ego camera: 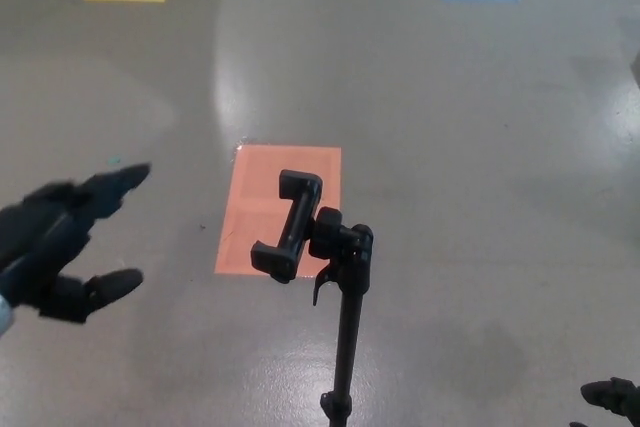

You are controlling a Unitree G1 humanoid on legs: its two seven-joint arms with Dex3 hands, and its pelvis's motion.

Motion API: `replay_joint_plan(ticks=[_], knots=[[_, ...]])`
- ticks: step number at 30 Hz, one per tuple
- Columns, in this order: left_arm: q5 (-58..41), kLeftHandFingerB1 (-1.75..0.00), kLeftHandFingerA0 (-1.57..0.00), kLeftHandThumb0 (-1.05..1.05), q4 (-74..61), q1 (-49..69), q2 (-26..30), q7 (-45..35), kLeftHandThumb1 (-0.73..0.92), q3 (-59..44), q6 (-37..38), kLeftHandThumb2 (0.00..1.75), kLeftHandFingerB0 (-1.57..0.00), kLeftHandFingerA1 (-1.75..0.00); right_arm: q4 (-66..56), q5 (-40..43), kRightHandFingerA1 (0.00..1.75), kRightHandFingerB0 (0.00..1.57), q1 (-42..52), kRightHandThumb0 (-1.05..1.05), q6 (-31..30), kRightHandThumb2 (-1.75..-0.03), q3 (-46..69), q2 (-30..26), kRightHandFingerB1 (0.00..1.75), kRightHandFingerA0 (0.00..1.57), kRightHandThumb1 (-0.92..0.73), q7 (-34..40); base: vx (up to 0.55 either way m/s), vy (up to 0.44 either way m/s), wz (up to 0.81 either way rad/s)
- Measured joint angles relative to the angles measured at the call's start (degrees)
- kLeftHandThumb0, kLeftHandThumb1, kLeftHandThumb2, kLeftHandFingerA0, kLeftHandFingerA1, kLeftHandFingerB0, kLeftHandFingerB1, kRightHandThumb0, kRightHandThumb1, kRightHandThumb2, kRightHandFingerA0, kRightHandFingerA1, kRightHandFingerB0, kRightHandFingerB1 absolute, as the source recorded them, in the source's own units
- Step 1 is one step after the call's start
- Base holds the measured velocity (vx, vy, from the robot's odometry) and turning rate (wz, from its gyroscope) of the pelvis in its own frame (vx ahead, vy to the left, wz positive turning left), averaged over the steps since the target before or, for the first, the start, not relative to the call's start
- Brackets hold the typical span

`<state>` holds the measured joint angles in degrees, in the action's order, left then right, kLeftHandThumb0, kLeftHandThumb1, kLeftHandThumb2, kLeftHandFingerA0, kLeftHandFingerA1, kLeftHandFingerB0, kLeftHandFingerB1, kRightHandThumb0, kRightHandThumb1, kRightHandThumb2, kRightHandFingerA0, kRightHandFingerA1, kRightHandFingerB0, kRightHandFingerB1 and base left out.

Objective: The robot uses its left hand to grab the top of a phone stand kept on the floor and tilt it upwards to adjust its angle

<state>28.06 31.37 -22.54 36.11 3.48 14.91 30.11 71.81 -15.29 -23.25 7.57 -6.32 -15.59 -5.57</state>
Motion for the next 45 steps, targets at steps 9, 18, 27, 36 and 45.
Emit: replay_joint_plan(ticks=[9, 18, 27, 36, 45], knots=[[5.9, -0.23, -0.12, -0.80, -11.3, -2.8, 2.6, 0.0, 0.59, 2.8, 1.3, 0.92, -0.02, -0.41, 0.2, 0.0, 0.35, 0.17, -0.1, -0.56, 0.0, -0.64, -0.1, 0.0, 0.29, 0.19, -0.80, 0.0, 0.00, 0.000, 0.00], [12.8, -0.11, -0.17, -0.85, -19.5, -6.8, 3.8, -1.0, 0.58, 6.6, 2.7, 0.90, 0.00, -0.42, 0.8, -0.1, 0.35, 0.18, -0.1, -0.56, 0.0, -0.64, -0.6, -0.1, 0.29, 0.20, -0.80, 0.0, 0.00, 0.000, 0.00], [16.8, -0.14, -0.16, -0.80, -22.1, -8.1, 3.6, -2.4, 0.54, 9.1, 3.7, 0.88, 0.00, -0.43, 1.1, -0.3, 0.35, 0.17, 0.0, -0.56, 0.0, -0.64, -1.0, -0.2, 0.29, 0.20, -0.79, -0.1, 0.00, 0.000, 0.00], [18.0, -0.18, -0.17, -0.73, -22.1, -10.3, 3.6, -3.3, 0.48, 9.0, 4.1, 0.82, -0.02, -0.42, 1.4, -0.3, 0.36, 0.18, -1.1, -0.57, -0.3, -0.64, -1.1, -0.2, 0.29, 0.19, -0.80, -0.1, 0.00, 0.000, 0.00], [18.1, -0.18, -0.22, -0.74, -21.0, -11.0, 3.6, -3.3, 0.62, 8.6, 5.1, 0.61, 0.00, -0.31, 1.8, -0.3, 0.35, 0.17, -1.3, -0.56, -0.4, -0.64, -1.3, -0.2, 0.29, 0.20, -0.79, -0.3, 0.00, 0.000, 0.00]])
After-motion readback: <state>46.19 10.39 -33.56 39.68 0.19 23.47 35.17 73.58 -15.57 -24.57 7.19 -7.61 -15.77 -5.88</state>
